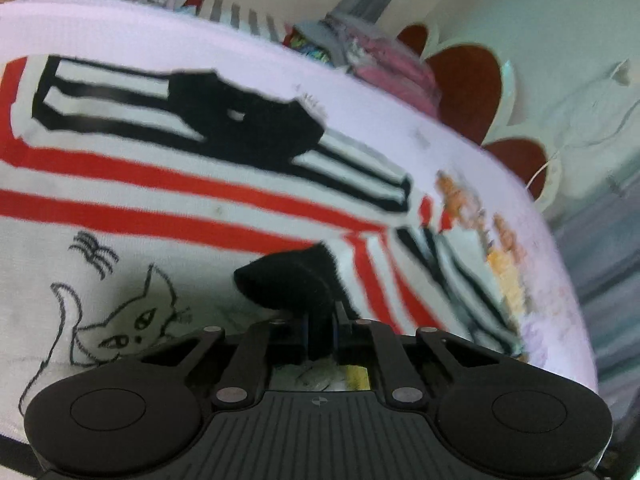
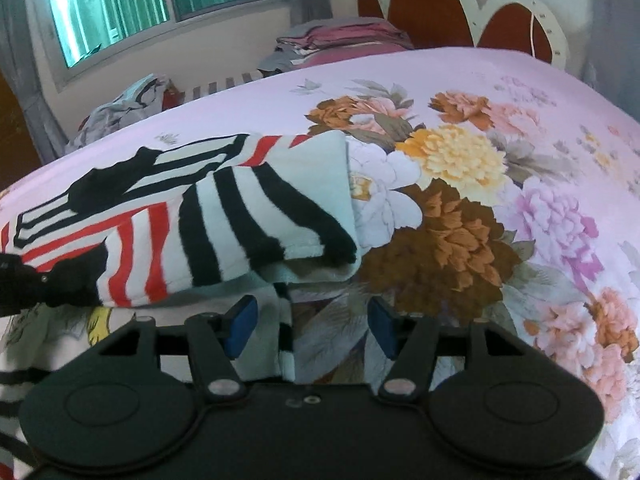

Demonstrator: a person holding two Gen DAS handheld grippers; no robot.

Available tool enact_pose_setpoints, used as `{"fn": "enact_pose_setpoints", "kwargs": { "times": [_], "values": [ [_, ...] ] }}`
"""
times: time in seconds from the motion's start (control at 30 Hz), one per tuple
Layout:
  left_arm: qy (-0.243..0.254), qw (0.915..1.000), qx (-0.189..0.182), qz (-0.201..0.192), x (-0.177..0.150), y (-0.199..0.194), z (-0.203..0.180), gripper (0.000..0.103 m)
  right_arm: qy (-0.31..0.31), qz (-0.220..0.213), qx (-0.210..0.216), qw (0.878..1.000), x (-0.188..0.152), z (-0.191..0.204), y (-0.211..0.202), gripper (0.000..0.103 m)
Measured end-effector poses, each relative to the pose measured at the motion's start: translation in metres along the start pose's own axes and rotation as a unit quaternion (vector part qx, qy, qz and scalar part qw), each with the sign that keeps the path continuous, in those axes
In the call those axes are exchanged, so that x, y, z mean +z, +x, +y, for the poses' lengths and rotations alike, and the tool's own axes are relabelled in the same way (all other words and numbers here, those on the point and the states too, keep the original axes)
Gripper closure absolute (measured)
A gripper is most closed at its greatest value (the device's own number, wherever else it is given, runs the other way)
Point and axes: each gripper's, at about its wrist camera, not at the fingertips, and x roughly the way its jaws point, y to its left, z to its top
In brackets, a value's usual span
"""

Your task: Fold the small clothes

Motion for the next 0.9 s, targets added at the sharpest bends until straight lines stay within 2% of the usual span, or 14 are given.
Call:
{"fn": "enact_pose_setpoints", "kwargs": {
  "times": [0.13, 0.23, 0.3, 0.4, 0.43, 0.5, 0.6, 0.7, 0.8, 0.83, 0.87, 0.9],
  "values": [
    [-0.027, 0.9976, -0.024, -0.059, 0.016, -0.036, 0.006, 0.095, 0.004, 0.007, 0.009, 1.0, 0.004, 0.004, 0.008, 0.042],
    [-0.032, 0.9948, -0.011, -0.096, 0.023, -0.066, 0.02, 0.095, 0.013, 0.008, 0.017, 1.0, 0.008, 0.009, 0.013, 0.042],
    [-0.038, 0.993, 0.01, -0.111, 0.023, -0.083, 0.038, 0.095, 0.011, 0.004, 0.024, 1.0, 0.011, 0.014, 0.016, 0.044],
    [-0.05, 0.9905, 0.063, -0.111, 0.021, -0.089, 0.072, 0.095, -0.002, 0.006, 0.033, 0.999, 0.014, 0.026, 0.021, 0.066],
    [-0.052, 0.9898, 0.079, -0.107, 0.019, -0.087, 0.082, 0.095, -0.012, 0.008, 0.033, 0.999, 0.014, 0.031, 0.024, 0.081],
    [-0.055, 0.9888, 0.104, -0.092, 0.012, -0.077, 0.097, 0.095, -0.027, 0.01, 0.028, 0.999, 0.013, 0.036, 0.028, 0.086],
    [-0.06, 0.9888, 0.116, -0.072, 0.002, -0.061, 0.102, 0.095, -0.029, -0.001, 0.022, 0.999, 0.012, 0.033, 0.024, 0.092],
    [-0.05, 0.9888, 0.121, -0.072, 0.001, -0.054, 0.094, 0.095, 0.019, 0.015, 0.022, 0.999, 0.007, 0.013, 0.029, 0.094],
    [-0.045, 0.9886, 0.127, -0.067, 0.004, -0.056, 0.091, 0.094, -0.011, 0.018, 0.023, 1.0, 0.01, 0.02, 0.02, 0.09],
    [-0.047, 0.9885, 0.125, -0.071, 0.004, -0.061, 0.092, 0.092, -0.006, 0.016, 0.028, 0.999, 0.011, 0.018, 0.015, 0.081],
    [-0.05, 0.9881, 0.125, -0.075, 0.005, -0.067, 0.091, 0.089, 0.001, 0.012, 0.039, 0.999, 0.011, 0.015, 0.008, 0.077],
    [-0.049, 0.9861, 0.132, -0.088, 0.004, -0.079, 0.09, 0.08, 0.007, 0.004, 0.048, 0.999, 0.012, 0.012, 0.001, 0.071]
  ]
}}
